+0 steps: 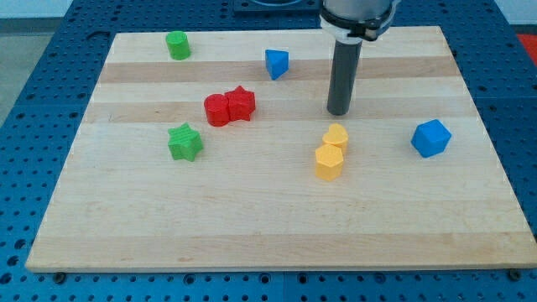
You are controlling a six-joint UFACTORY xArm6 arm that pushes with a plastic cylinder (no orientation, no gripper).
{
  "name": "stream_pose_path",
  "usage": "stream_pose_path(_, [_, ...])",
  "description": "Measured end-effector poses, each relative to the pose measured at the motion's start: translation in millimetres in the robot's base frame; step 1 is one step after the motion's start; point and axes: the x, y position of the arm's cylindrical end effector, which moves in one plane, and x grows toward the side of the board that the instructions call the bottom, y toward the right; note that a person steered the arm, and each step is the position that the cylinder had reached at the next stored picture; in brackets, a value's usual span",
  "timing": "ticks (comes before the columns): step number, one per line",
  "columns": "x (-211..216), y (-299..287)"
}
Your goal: Move your arm to blue cube
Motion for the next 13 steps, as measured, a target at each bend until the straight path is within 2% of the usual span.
stream_pose_path(5, [0, 20])
stream_pose_path(13, [0, 138])
